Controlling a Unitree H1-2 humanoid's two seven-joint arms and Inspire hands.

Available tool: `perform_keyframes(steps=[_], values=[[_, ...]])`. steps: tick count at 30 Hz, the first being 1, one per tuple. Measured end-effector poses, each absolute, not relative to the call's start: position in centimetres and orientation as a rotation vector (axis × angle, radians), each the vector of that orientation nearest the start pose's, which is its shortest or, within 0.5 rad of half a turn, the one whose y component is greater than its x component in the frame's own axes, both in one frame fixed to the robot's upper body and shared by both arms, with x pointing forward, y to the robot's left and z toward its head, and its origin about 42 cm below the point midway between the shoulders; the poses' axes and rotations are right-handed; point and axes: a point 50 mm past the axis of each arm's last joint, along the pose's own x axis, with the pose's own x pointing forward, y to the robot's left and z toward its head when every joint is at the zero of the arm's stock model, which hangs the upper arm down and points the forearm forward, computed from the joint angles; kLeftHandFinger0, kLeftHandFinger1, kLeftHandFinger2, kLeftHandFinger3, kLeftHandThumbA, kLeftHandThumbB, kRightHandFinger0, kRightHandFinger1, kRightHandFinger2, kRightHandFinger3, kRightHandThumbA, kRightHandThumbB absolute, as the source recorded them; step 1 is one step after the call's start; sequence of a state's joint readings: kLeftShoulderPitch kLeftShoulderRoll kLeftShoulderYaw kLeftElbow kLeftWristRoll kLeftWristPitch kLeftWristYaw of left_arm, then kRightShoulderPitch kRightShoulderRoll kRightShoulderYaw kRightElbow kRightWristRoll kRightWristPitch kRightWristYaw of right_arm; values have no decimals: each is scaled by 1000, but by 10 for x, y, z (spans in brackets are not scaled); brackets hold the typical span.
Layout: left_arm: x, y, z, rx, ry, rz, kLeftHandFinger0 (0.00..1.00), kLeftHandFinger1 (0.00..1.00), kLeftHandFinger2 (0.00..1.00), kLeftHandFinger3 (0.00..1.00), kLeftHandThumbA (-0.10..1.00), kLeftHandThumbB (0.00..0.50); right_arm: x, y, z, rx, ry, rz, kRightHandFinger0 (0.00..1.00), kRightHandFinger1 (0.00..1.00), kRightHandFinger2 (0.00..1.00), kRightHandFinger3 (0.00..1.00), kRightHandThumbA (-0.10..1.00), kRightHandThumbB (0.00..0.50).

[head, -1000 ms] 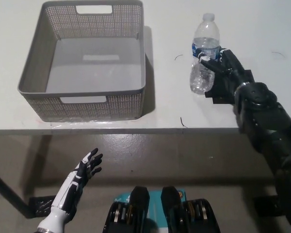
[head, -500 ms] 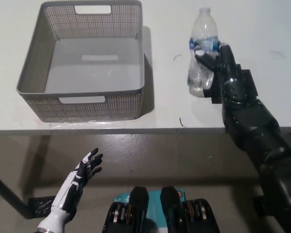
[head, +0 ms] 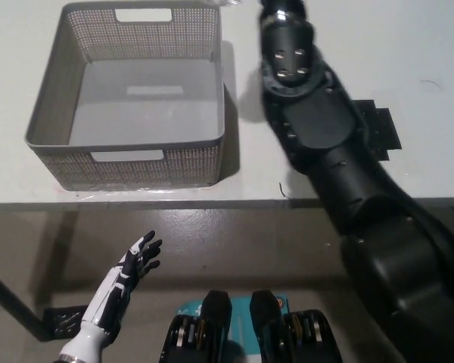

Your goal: Use the right hand to pick up a water botttle and place it into a container on the left side

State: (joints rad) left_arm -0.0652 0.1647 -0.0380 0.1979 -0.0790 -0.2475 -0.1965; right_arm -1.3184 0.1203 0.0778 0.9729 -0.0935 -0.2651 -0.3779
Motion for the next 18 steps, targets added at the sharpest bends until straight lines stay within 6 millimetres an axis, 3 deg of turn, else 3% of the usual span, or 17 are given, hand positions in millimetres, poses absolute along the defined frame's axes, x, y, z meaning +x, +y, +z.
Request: perform_keyframes(steps=[1,2,3,7,11,13,15,17,18], values=[[300,247,79,99,-102,-235,1000,1000,1000,1000,1000,183,539,1,421,-88,-610,90,0,163,637,727,-100,144],[300,247,79,99,-102,-235,1000,1000,1000,1000,1000,183,537,7,421,-88,-609,97,0,174,618,708,-100,190],[300,247,79,100,-102,-236,1000,1000,1000,1000,1000,189,535,14,421,-89,-607,105,0,123,581,669,-100,144],[301,246,80,105,-104,-241,1000,1000,1000,1000,1000,179,530,37,417,-106,-586,130,0,114,594,679,-100,137],[302,246,81,112,-107,-243,1000,1000,1000,1000,1000,184,530,52,395,-142,-510,147,0,162,666,700,-100,132],[302,246,81,113,-109,-244,1000,1000,1000,1000,1000,186,530,55,378,-173,-465,151,0,232,763,746,-100,122],[303,245,81,113,-111,-244,1000,1000,1000,1000,1000,188,531,56,360,-212,-414,153,0,251,775,756,-100,115],[303,245,83,113,-116,-245,1000,1000,1000,1000,1000,179,532,53,348,-237,-377,153,0,173,593,684,-100,121],[303,245,84,114,-118,-245,1000,1000,1000,1000,1000,176,532,52,341,-254,-361,152,12,191,575,676,-100,122]])
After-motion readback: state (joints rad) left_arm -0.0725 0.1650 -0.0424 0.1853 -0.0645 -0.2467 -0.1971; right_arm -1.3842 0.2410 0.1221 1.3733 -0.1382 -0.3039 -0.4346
